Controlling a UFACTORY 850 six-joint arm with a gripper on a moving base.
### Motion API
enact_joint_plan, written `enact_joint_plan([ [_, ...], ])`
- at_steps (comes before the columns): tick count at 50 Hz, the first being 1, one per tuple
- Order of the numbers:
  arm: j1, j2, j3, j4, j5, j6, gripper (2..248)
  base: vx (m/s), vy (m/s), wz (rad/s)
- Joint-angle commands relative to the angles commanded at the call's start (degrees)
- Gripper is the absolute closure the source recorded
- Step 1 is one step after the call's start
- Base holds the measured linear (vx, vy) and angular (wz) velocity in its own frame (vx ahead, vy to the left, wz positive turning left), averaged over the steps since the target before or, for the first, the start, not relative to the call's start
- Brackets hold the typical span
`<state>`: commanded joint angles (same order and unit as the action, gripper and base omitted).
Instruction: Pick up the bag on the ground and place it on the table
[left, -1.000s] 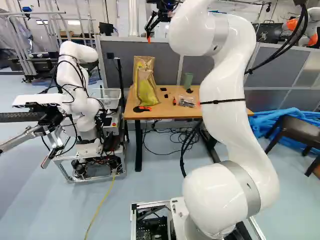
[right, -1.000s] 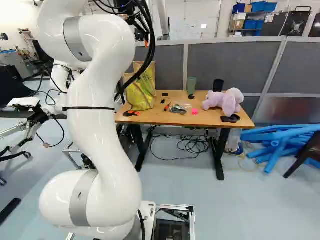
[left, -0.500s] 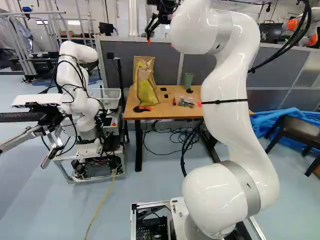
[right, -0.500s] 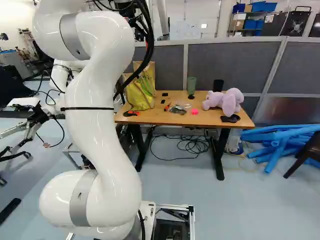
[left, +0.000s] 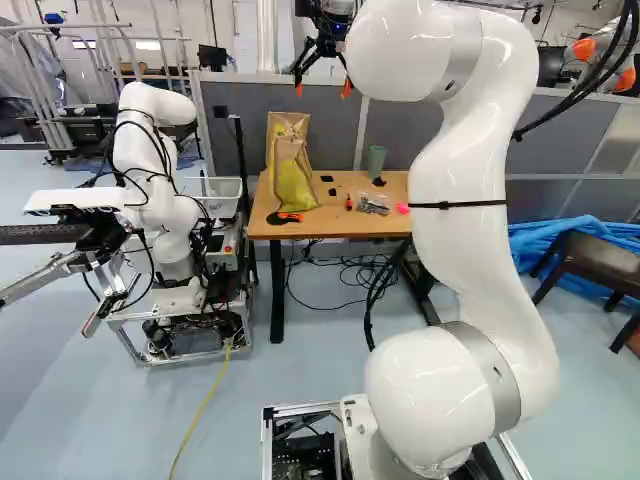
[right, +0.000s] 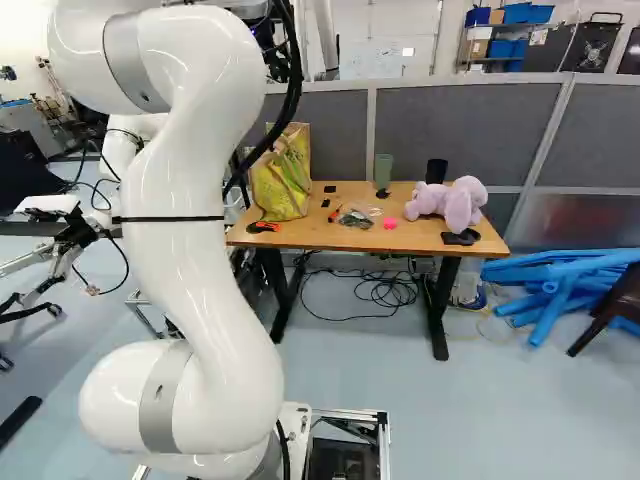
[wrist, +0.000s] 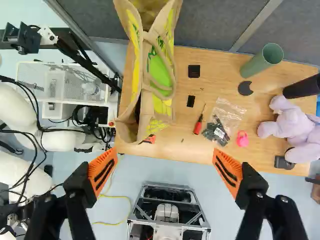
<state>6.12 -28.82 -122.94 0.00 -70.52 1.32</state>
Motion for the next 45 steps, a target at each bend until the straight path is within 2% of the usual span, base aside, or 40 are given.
enact_joint_plan([
  [23, -0.61, 4.44, 11.68, 0.0, 11.94, -0.13, 3, 0.0, 0.0, 0.0],
  [45, -1.35, 9.89, 26.01, 0.0, 26.58, -0.29, 3, 0.0, 0.0, 0.0],
])
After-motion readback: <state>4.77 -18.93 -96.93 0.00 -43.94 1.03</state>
